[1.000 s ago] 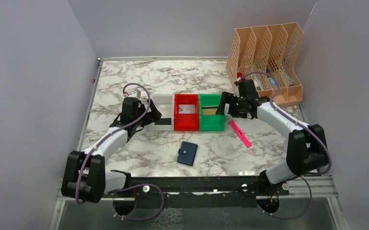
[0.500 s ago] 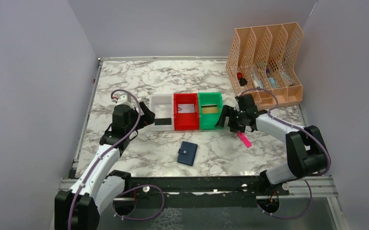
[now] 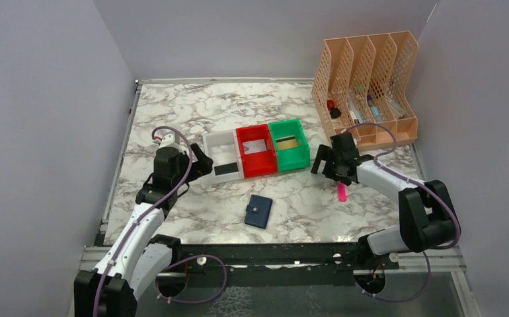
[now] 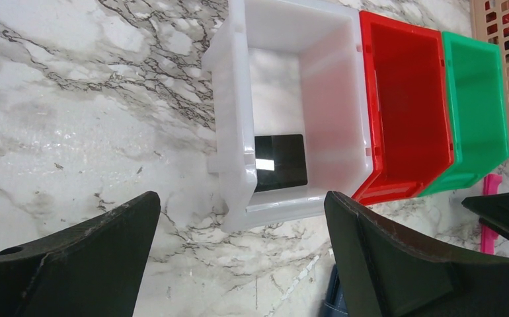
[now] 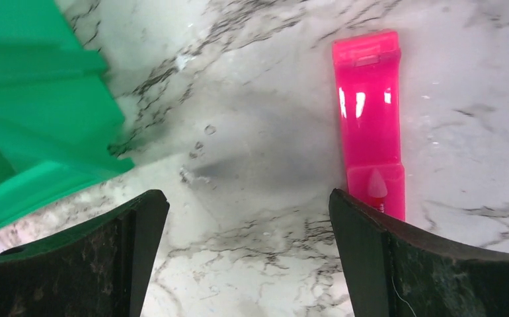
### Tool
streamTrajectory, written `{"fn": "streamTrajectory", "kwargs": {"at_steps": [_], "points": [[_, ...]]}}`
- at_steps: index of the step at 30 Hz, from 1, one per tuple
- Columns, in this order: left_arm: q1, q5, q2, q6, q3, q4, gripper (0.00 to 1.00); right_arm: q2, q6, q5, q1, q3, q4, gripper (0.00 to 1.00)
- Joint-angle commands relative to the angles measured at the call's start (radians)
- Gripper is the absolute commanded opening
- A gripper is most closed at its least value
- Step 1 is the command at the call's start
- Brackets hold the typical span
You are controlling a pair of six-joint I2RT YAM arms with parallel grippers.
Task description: Take the credit cards out of the card holder
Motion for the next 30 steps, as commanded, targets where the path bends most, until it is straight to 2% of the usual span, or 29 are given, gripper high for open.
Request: {"fn": "streamTrajectory", "kwargs": {"at_steps": [1,6,10,12,14,17,19,21,30], "points": [[-0.004,0.016,0.032,-0.002,-0.001,0.004,0.99,0.001,0.092,0.123,-0.052,-0.028,-0.081,0.99],[-0.004,0.036,0.094,0.008,0.000,0.029,0.99,-0.004,0.140,0.162,-0.125,-0.011,-0.124,1.00],[-0.004,0.054,0.159,0.018,0.013,0.045,0.99,-0.037,0.103,0.221,-0.133,0.042,-0.177,1.00],[-0.004,0.068,0.188,0.020,0.016,0.066,0.99,-0.071,0.068,0.181,-0.132,0.053,-0.174,1.00],[-0.004,0.077,0.218,0.027,0.023,0.087,0.99,-0.114,-0.011,0.040,-0.132,0.047,-0.116,0.99],[-0.004,0.088,0.278,0.036,0.042,0.109,0.99,-0.177,-0.100,-0.260,-0.132,0.015,0.018,0.97],[-0.007,0.108,0.311,0.042,0.059,0.115,0.99,-0.173,-0.117,-0.466,-0.131,0.004,0.101,0.97],[-0.011,0.109,0.335,0.045,0.068,0.117,0.99,-0.135,-0.118,-0.608,-0.129,0.018,0.151,0.97],[-0.014,0.130,0.372,0.033,0.051,0.179,0.99,0.128,-0.227,-0.707,-0.103,0.240,0.116,0.98]]}}
